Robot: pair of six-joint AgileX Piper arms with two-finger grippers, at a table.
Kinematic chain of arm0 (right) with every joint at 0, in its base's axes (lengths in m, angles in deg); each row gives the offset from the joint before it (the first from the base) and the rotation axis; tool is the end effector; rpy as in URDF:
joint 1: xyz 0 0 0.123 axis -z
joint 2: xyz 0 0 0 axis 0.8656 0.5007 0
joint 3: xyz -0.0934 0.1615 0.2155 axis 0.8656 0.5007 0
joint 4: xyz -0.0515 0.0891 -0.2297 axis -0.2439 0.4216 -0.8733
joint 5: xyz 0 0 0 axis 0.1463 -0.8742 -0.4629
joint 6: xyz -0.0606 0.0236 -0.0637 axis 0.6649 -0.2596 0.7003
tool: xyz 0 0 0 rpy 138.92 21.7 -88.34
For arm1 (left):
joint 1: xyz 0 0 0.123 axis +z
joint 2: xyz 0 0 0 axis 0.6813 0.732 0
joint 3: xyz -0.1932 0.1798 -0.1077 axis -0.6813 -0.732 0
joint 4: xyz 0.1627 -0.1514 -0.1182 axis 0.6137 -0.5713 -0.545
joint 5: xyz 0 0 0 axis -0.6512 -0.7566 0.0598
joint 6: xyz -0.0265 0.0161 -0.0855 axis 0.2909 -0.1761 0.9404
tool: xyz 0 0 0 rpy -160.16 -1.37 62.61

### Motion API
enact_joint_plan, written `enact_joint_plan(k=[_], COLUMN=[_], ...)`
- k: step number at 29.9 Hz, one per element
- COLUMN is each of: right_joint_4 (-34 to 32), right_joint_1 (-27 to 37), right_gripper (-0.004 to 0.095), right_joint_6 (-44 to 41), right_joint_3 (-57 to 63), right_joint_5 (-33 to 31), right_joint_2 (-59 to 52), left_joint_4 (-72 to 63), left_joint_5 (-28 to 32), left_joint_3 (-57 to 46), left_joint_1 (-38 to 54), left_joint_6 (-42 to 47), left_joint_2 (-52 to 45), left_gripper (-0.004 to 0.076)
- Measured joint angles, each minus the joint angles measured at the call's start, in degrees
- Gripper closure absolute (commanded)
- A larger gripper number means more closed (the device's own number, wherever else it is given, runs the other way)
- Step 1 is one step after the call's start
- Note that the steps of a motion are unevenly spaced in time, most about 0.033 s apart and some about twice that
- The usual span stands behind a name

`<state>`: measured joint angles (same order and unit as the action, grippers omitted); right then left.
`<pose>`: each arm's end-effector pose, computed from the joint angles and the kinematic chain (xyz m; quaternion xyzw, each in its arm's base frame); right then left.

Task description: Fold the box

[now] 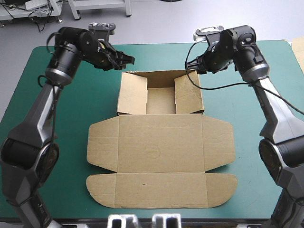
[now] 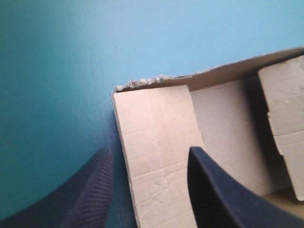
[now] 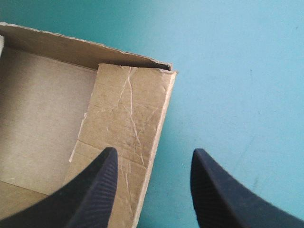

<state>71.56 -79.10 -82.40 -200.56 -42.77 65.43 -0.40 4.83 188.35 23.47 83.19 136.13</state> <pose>0.3835 0.1327 0.3981 -0.1452 0.9419 0.0519 0.2983 0.3753 -0.1398 0.4148 0.1003 0.9408 -0.1127 0.3035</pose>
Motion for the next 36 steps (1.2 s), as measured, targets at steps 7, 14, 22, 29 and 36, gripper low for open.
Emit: enact_joint_plan(k=[7,14,22,29,36], right_joint_4=[0.3,0.3,3.7,6.0,4.6], right_joint_1=[0.0,0.1,0.1,0.2,0.4], right_gripper=[0.0463,0.0463,0.0592,0.0926,0.0926], right_joint_6=[0.2,0.2,0.2,0.2,0.3], right_joint_3=[1.2,8.5,9.3,9.3,9.1], right_joint_5=[0.0,0.0,0.1,0.1,0.4], right_joint_2=[-3.3,-1.2,6.2,9.1,8.8], left_joint_4=[-0.5,-2.6,0.1,1.1,1.2], left_joint_5=[-0.2,-0.2,-0.2,-0.2,-0.3], left_joint_3=[0.5,-8.6,-33.6,-49.2,-53.5], left_joint_1=[0.0,0.0,0.0,0.0,0.0], left_joint_6=[-4.8,-9.6,-10.6,-11.0,-11.0], left_joint_2=[-15.4,-31.8,-50.6,-65.8,-73.9], left_gripper=[0.073,0.0732,0.0732,0.0732,0.0732])
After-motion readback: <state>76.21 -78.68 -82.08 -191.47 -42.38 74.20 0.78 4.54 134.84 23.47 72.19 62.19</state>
